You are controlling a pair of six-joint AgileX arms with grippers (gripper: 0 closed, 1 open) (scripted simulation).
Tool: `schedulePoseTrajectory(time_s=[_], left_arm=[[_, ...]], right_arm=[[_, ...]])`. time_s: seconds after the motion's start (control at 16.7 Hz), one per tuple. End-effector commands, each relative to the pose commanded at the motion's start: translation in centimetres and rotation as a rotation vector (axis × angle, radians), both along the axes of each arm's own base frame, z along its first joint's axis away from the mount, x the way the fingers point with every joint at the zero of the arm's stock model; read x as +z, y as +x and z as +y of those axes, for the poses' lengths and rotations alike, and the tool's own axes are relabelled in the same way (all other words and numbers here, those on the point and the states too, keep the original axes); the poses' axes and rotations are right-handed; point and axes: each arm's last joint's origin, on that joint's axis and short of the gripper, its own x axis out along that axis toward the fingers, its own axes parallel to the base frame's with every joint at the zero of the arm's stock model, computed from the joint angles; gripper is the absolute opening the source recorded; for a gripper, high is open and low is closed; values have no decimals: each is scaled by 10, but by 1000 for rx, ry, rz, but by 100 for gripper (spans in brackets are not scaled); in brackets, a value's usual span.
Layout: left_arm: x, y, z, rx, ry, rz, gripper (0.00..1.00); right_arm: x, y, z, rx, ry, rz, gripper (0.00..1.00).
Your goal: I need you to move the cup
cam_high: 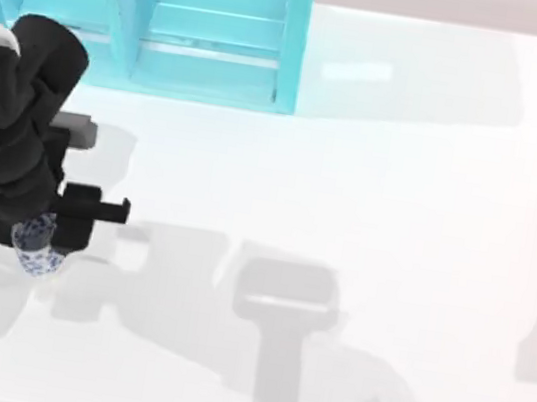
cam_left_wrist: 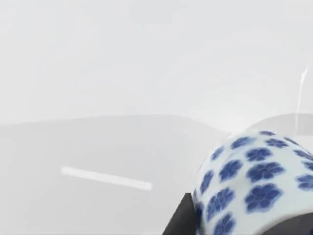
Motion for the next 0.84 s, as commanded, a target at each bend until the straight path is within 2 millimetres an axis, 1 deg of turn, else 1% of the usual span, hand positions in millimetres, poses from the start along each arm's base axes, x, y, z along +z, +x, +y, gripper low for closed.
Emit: schedulePoseTrajectory(time_s=[0.48, 0.54, 0.84], left_arm=[[0, 0, 0, 0, 0, 0, 98], [0, 0, 0, 0, 0, 0, 100], [0, 0, 0, 0, 0, 0, 100]], right_arm=[[0, 0, 0, 0, 0, 0, 100], [0, 0, 0, 0, 0, 0, 100], [0, 0, 0, 0, 0, 0, 100]])
